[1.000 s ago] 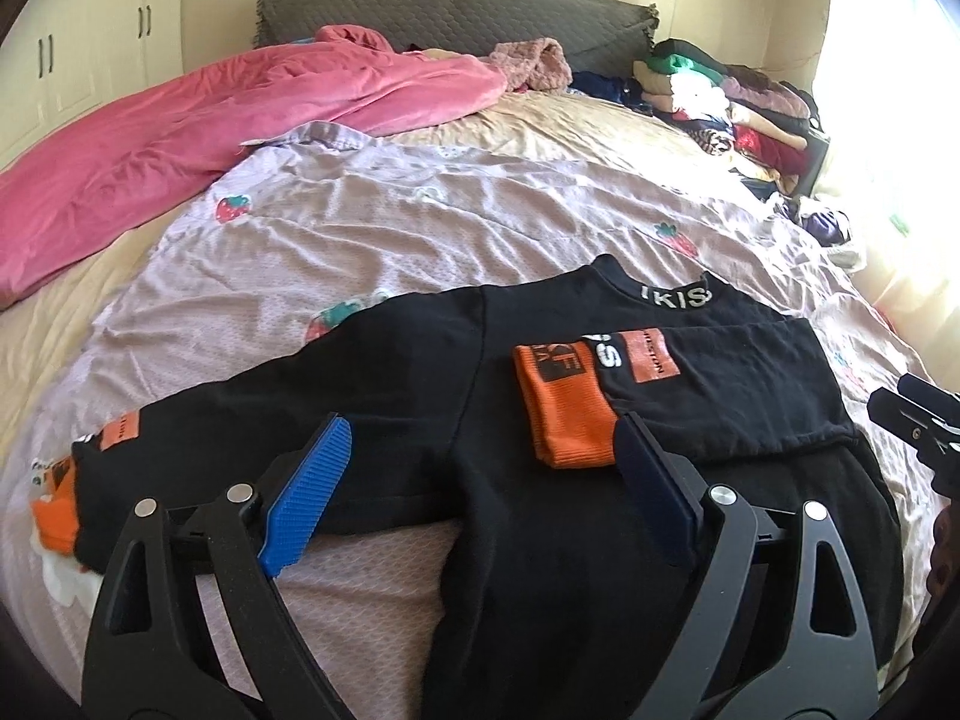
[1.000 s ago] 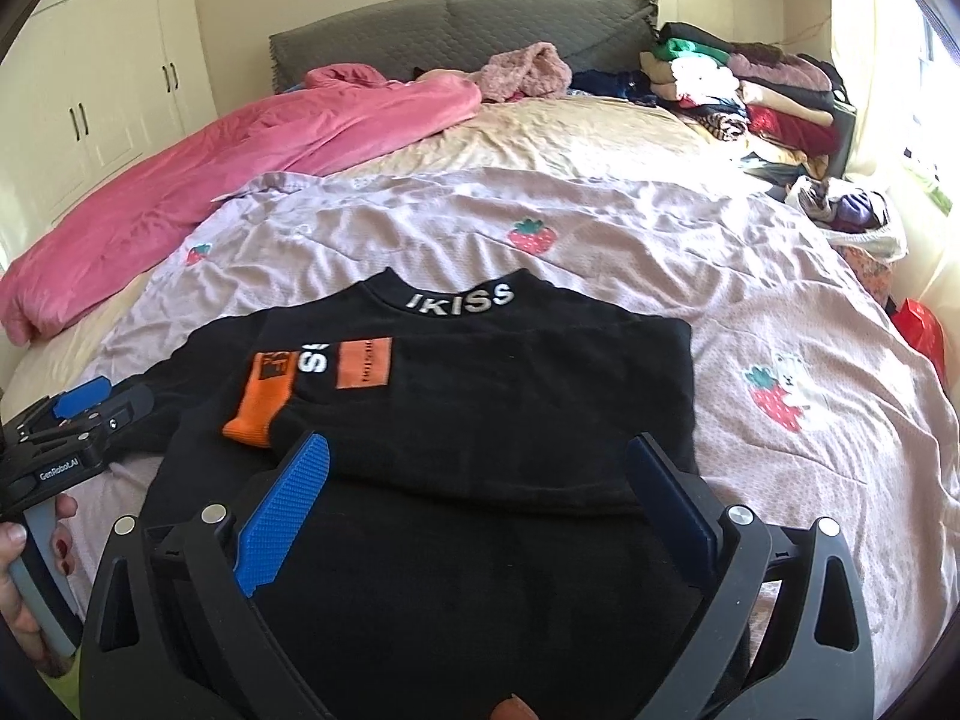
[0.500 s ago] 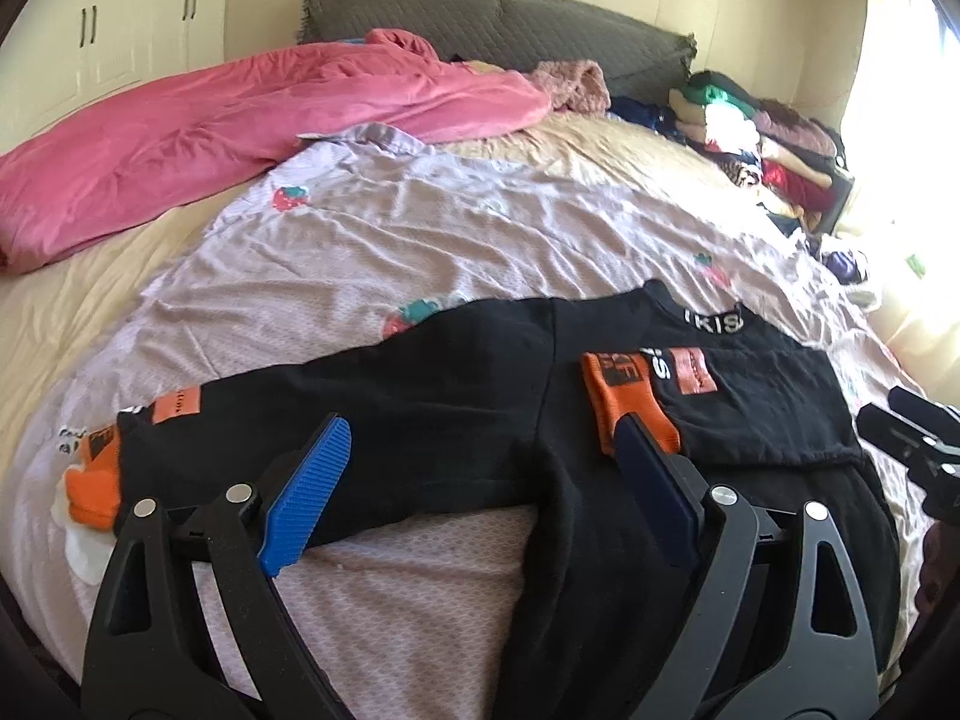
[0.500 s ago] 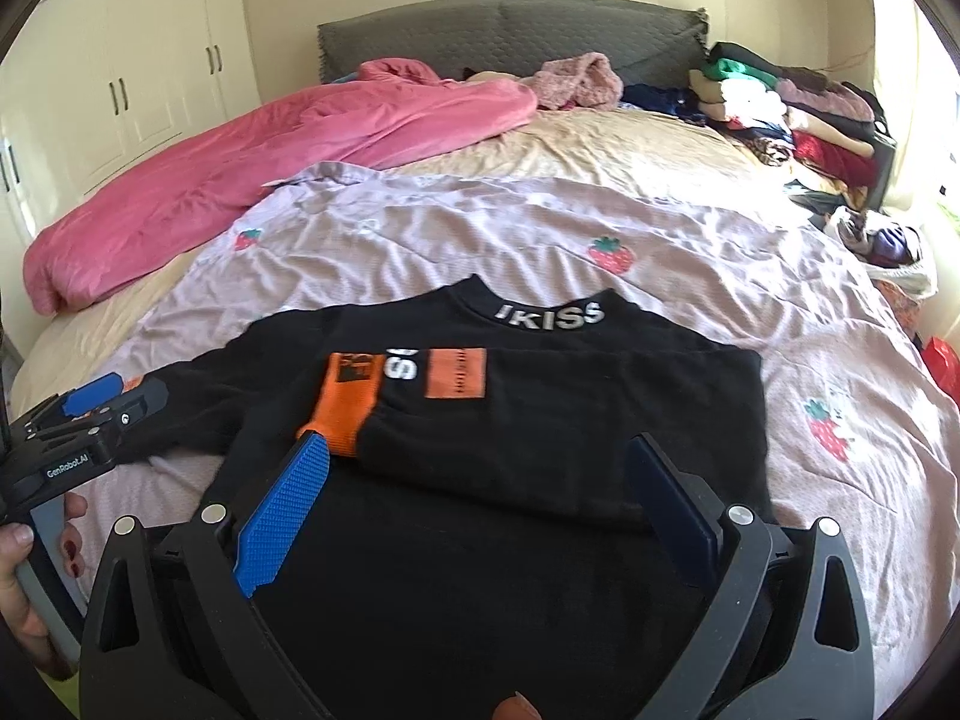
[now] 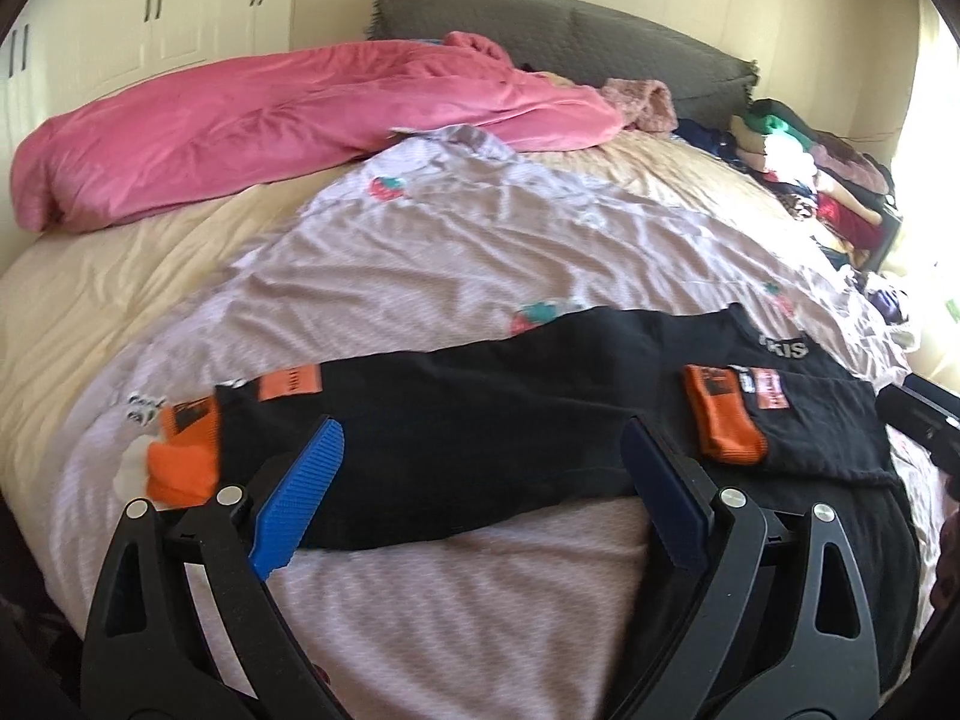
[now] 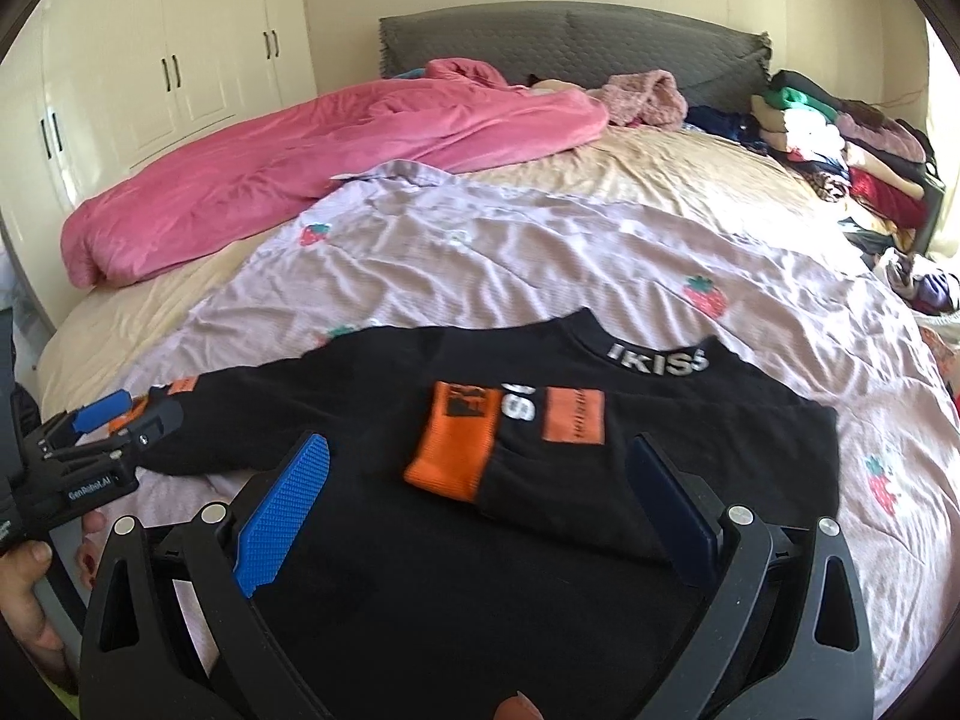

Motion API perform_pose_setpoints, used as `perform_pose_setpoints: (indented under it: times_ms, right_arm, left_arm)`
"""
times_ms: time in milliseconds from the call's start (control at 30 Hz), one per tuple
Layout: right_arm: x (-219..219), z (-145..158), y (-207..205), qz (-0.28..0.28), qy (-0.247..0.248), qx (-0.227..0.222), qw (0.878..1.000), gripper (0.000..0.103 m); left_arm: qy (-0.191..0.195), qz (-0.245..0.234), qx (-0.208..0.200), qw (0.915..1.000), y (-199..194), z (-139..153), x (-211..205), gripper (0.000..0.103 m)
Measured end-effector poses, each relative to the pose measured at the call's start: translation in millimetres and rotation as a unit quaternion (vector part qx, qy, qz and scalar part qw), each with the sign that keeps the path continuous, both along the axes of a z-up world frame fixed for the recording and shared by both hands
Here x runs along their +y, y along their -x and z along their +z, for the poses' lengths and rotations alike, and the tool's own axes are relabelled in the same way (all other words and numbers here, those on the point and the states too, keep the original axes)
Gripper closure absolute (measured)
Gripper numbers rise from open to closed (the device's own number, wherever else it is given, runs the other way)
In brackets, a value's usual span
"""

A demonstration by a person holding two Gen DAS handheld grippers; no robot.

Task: Fold small clothes
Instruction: 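Move the left gripper to the orange cuff of the other sleeve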

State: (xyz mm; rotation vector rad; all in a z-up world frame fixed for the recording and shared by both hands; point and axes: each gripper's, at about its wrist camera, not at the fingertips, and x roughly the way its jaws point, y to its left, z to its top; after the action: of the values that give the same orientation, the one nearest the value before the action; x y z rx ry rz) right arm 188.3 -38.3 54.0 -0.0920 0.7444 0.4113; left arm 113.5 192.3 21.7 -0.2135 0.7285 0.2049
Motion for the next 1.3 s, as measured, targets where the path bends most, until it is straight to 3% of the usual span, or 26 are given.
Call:
perform_pose_setpoints:
  times_ms: [733, 1300]
  right_arm:
    - [70.1, -12.4, -4.7, 0.041, 0.028, 0.019, 0.999, 0.004]
    - [110.0, -32.2, -5.2, 0.065, 0.049, 0.029, 0.996, 0.004]
  left_arm:
    - [0.048, 0.045, 0.003, 0.9978, 20.2, -16.0, 66.4, 0.016]
    - [0.082, 0.131, 0.011, 0.9880, 34.3, -40.1, 136.4, 0.016]
